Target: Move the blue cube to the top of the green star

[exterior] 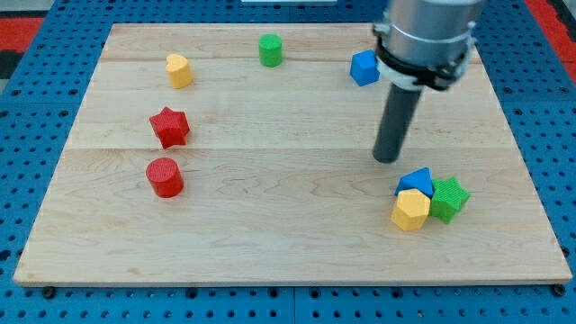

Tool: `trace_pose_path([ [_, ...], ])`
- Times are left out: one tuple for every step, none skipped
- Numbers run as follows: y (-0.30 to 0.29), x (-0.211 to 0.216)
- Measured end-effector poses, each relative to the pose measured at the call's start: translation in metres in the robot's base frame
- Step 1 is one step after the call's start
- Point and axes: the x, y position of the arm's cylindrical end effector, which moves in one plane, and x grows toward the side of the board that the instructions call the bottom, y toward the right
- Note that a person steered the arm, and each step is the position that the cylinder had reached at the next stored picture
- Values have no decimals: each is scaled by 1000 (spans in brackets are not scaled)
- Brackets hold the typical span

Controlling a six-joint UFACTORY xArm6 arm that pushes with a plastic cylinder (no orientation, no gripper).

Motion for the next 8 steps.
trace_pose_path([
  [3, -46],
  [32, -87],
  [56, -134],
  [50, -172],
  [-12, -184],
  [-46, -168],
  [-29, -154],
  [9, -153],
])
